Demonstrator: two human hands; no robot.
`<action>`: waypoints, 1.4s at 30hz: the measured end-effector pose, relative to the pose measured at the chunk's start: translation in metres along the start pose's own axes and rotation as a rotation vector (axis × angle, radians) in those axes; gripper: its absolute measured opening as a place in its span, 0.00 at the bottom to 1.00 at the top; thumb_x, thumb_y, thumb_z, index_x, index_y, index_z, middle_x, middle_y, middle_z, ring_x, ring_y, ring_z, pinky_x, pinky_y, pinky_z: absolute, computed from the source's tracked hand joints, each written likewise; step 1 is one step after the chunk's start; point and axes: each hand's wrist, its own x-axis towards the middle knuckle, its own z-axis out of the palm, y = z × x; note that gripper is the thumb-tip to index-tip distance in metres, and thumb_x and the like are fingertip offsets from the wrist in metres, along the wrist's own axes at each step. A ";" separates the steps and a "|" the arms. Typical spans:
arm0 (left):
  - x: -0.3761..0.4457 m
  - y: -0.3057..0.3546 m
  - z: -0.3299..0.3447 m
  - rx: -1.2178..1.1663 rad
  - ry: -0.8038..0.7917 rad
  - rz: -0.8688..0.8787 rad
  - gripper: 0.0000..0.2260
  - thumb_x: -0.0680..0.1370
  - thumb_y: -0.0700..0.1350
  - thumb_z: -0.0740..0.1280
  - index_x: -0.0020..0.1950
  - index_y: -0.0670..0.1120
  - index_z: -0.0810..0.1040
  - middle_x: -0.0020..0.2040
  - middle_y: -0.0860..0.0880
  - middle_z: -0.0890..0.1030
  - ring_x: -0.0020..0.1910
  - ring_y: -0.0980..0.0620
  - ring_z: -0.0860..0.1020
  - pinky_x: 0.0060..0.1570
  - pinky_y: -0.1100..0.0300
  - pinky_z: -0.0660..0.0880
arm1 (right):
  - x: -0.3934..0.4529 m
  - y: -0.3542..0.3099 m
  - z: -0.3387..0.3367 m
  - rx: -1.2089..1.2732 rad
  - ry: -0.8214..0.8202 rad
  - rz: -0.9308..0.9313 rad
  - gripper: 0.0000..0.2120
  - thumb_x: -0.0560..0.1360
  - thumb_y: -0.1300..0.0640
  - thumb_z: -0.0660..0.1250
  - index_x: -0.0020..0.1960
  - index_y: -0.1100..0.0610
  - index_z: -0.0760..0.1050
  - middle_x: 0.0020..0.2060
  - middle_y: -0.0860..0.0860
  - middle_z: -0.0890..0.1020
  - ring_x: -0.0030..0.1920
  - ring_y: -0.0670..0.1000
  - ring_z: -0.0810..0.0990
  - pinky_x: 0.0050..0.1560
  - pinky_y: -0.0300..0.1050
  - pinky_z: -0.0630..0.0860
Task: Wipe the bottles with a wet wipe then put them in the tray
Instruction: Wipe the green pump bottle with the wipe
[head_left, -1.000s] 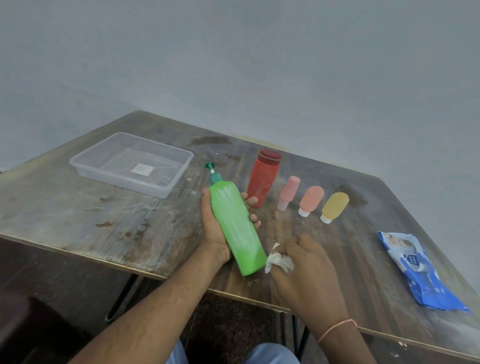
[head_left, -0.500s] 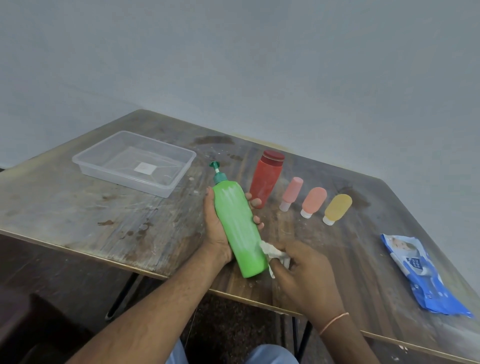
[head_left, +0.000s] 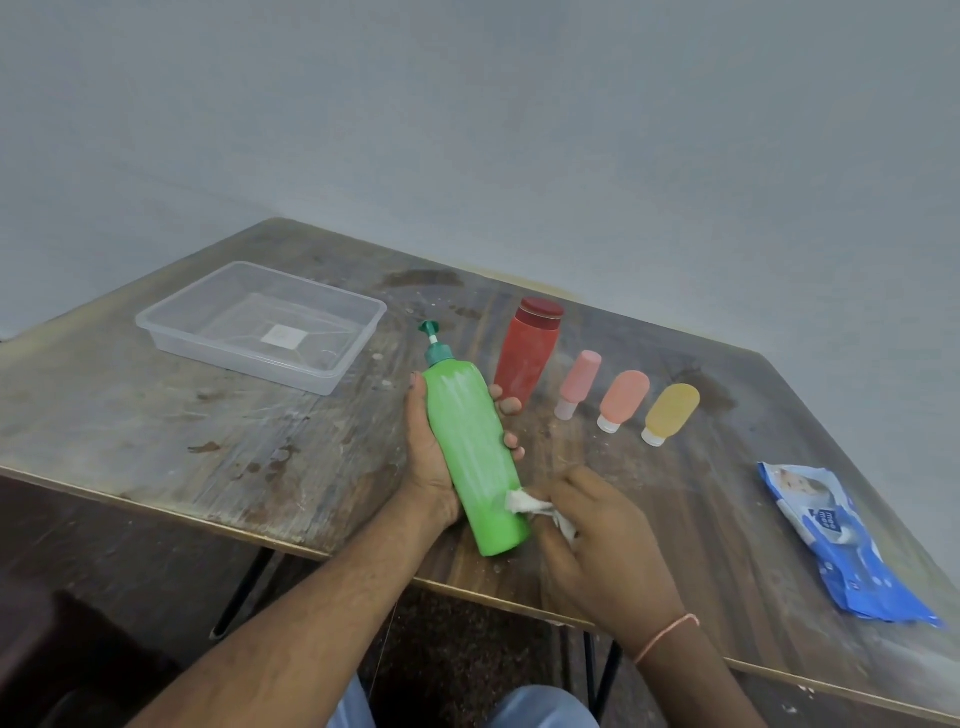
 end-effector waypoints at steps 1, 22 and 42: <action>0.000 0.000 0.000 -0.003 -0.002 0.001 0.41 0.76 0.77 0.55 0.60 0.41 0.81 0.53 0.40 0.83 0.34 0.44 0.79 0.41 0.51 0.79 | 0.001 -0.004 0.003 0.025 0.003 0.002 0.12 0.78 0.55 0.69 0.59 0.45 0.82 0.47 0.35 0.71 0.44 0.38 0.71 0.43 0.27 0.65; 0.003 -0.001 -0.006 -0.048 -0.041 0.017 0.40 0.76 0.77 0.55 0.57 0.41 0.81 0.52 0.40 0.83 0.34 0.43 0.80 0.42 0.51 0.78 | 0.015 -0.044 0.011 -0.230 0.118 -0.050 0.10 0.74 0.41 0.69 0.51 0.41 0.86 0.39 0.43 0.81 0.35 0.48 0.81 0.30 0.43 0.73; 0.004 -0.003 -0.008 -0.038 -0.068 -0.004 0.41 0.75 0.78 0.57 0.61 0.42 0.79 0.53 0.40 0.83 0.35 0.43 0.80 0.44 0.50 0.79 | 0.004 -0.054 0.031 -0.295 0.069 -0.120 0.07 0.74 0.43 0.70 0.47 0.41 0.86 0.36 0.44 0.79 0.30 0.49 0.79 0.24 0.43 0.70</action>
